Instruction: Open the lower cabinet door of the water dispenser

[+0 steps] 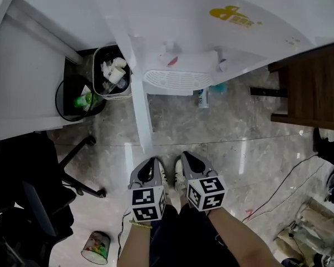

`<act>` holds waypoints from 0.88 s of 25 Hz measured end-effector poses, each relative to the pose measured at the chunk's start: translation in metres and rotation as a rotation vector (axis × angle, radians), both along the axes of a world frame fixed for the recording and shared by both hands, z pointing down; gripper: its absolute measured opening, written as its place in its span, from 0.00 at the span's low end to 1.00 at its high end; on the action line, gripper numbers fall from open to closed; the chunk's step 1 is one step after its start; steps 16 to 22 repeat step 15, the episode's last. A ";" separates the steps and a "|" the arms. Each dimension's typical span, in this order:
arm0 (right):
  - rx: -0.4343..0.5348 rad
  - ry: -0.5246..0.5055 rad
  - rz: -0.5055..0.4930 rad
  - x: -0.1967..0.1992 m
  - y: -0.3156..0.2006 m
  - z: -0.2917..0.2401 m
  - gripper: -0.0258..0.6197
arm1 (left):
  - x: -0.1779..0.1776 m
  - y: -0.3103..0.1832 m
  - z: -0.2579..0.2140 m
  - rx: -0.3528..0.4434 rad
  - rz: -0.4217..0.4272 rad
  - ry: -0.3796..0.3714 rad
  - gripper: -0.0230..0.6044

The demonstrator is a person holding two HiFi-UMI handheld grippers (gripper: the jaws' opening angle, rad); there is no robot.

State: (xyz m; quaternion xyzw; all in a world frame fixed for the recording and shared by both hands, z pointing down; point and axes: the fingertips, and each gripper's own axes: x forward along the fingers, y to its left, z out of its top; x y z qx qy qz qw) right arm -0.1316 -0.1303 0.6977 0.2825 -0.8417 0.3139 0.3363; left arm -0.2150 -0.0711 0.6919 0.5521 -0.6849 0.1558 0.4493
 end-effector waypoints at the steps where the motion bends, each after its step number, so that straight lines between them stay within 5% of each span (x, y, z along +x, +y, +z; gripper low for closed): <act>1: 0.001 0.002 -0.003 0.001 0.000 0.000 0.03 | 0.001 -0.001 0.000 0.000 0.002 -0.001 0.05; 22: -0.001 0.017 -0.026 0.002 0.003 0.001 0.03 | 0.007 -0.006 0.002 -0.007 0.012 0.003 0.05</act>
